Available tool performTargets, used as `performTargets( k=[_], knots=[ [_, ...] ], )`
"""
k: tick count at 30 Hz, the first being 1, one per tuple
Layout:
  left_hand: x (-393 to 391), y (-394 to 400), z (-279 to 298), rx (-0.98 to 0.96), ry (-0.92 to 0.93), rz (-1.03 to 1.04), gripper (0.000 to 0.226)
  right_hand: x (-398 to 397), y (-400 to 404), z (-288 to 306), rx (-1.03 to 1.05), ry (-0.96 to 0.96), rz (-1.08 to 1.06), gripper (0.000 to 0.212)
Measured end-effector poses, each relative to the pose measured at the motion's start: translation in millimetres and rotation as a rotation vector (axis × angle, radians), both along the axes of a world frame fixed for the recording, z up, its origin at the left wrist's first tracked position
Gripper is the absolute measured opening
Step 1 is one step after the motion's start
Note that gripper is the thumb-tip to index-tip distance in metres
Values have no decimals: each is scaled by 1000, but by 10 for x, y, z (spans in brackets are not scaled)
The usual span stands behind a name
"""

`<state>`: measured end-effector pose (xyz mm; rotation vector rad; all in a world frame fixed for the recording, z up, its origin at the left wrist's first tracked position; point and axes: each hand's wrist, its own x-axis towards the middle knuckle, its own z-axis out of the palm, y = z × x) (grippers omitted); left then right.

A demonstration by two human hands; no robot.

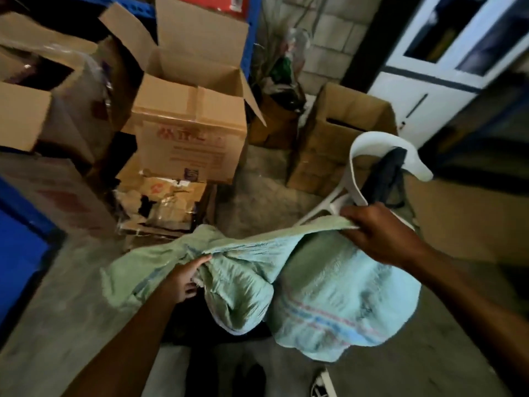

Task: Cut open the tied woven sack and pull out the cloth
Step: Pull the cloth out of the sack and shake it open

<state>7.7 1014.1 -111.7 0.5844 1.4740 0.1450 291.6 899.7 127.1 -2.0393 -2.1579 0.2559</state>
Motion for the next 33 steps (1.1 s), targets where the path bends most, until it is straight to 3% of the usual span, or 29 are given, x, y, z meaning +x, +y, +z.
performTargets(
  k=[2, 3, 5, 7, 10, 13, 15, 17, 19, 22, 26, 27, 29, 31, 33],
  knots=[
    [82, 77, 89, -72, 127, -233, 72, -1, 83, -14, -6, -68, 35, 17],
    [146, 122, 167, 15, 165, -281, 71, 16, 131, -27, -14, -76, 33, 18],
    [331, 167, 341, 395, 124, -286, 73, 2, 201, -95, -17, -82, 37, 14],
    [585, 44, 653, 682, -92, -437, 78, -88, 252, -212, -35, -101, 28, 11],
    [1012, -257, 958, 857, -330, -776, 47, -249, 309, -389, -99, -107, 30, 11],
    [1186, -220, 871, 1045, -261, -684, 3, -187, 303, -426, -207, -166, -64, 33],
    [1144, -82, 807, 1096, -171, -640, 20, -33, 185, -502, -284, -270, -114, 40],
    [1074, 43, 825, 1122, -168, -684, 11, 65, -3, -682, -229, -337, -120, 29],
    [1058, 71, 870, 1102, -178, -751, 6, 225, -145, -911, -246, -236, -239, 23],
    [1063, 37, 877, 1072, -85, -841, 6, 374, -220, -991, -86, -20, -448, 17],
    [1219, -172, 1079, 984, -193, -978, 54, 110, -139, -815, 38, 108, -299, 24],
    [1308, -224, 1118, 1028, -246, -996, 50, 4, -102, -776, 78, 141, -227, 26],
    [1435, -273, 1160, 1200, -186, -988, 20, -120, -36, -723, 143, 228, -147, 23],
    [1444, -214, 1190, 1315, -80, -897, 23, -55, -34, -780, 302, 219, -165, 21],
    [1362, -105, 1215, 1323, -100, -780, 21, 56, -119, -933, 421, 187, -322, 38]
  ],
)
